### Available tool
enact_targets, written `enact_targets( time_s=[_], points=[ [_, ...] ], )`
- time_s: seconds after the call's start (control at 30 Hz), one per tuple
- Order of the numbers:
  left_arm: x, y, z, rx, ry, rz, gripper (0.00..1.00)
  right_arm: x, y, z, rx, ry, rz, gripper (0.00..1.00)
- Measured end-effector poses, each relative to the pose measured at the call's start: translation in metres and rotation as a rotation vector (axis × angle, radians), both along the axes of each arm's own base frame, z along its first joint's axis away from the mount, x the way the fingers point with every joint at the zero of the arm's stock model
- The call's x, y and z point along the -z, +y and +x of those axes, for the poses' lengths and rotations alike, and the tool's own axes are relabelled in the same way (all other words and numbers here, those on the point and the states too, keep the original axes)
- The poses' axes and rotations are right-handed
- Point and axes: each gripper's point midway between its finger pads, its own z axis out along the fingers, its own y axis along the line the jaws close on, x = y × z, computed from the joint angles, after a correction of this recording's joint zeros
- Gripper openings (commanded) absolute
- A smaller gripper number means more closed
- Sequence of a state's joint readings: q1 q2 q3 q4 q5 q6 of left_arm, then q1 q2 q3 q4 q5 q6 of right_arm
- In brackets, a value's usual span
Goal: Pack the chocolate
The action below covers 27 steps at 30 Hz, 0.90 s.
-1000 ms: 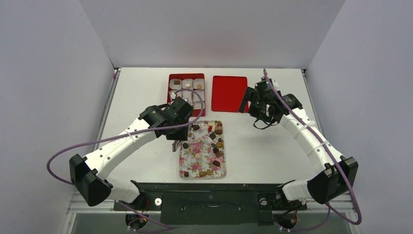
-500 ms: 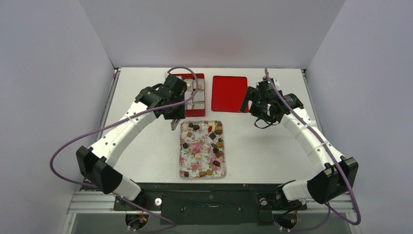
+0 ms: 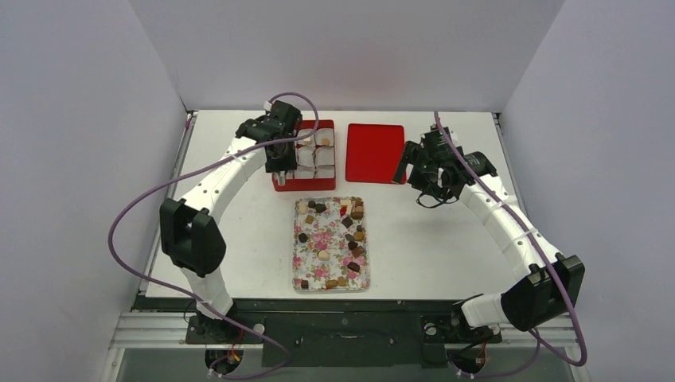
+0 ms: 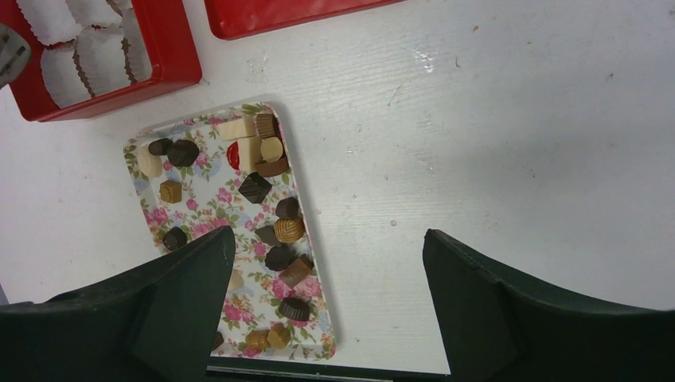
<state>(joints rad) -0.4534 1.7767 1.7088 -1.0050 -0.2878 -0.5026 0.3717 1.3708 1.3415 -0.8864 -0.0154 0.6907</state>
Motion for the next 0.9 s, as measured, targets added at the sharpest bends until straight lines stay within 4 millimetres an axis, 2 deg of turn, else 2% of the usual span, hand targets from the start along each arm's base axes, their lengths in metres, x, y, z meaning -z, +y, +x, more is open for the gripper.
enact_targets(
  time_s=[0.2, 0.43, 0.63, 0.9],
  points=[
    [0.010, 0.007, 0.031, -0.024, -0.005, 0.010, 0.31, 0.009, 0.003, 0.001, -0.011, 0.031, 0.001, 0.83],
    [0.029, 0.000, 0.054, -0.003, 0.019, 0.035, 0.31, 0.009, 0.004, 0.002, -0.012, 0.033, 0.003, 0.83],
    [0.036, -0.001, 0.065, 0.003, 0.022, 0.051, 0.31, 0.009, 0.001, 0.004, -0.001, 0.031, 0.004, 0.83],
    [0.037, 0.000, 0.066, 0.006, 0.022, 0.063, 0.35, 0.009, 0.001, 0.004, -0.001, 0.031, 0.004, 0.83]
  ],
)
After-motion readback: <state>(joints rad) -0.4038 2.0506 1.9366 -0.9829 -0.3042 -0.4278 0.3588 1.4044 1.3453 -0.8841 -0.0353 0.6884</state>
